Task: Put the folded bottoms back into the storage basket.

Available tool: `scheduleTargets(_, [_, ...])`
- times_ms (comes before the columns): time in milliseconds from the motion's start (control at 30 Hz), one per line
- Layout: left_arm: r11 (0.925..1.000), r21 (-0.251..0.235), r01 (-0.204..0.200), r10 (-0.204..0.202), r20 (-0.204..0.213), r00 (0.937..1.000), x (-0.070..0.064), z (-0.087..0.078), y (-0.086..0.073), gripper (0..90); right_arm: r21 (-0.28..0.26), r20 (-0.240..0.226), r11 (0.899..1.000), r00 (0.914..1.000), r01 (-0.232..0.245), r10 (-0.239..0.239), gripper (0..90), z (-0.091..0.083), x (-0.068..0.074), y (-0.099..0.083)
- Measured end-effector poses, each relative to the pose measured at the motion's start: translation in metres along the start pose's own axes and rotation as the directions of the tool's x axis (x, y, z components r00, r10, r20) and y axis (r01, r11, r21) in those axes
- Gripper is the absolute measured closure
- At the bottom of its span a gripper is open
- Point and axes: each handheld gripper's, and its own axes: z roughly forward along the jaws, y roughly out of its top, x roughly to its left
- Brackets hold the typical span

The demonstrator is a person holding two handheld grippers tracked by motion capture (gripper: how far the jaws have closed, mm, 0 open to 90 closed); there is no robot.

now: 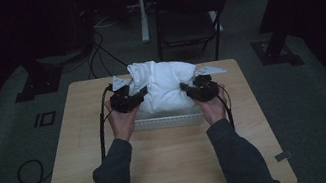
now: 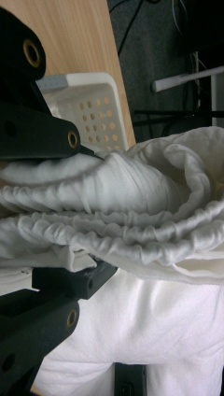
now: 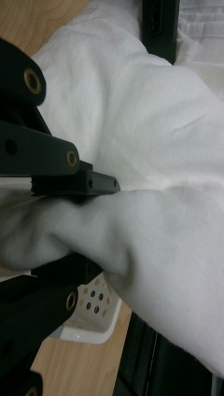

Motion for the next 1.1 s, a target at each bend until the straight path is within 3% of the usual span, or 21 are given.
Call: scheduleTargets(1100, [0.9981, 0.048, 0.039, -0.037, -0.041, 0.9984, 0.012, 0.029, -0.011, 58.1, 0.057, 0.015, 0.997, 0.999, -0.043, 0.042, 68.7, 0.025, -0.007, -0.006])
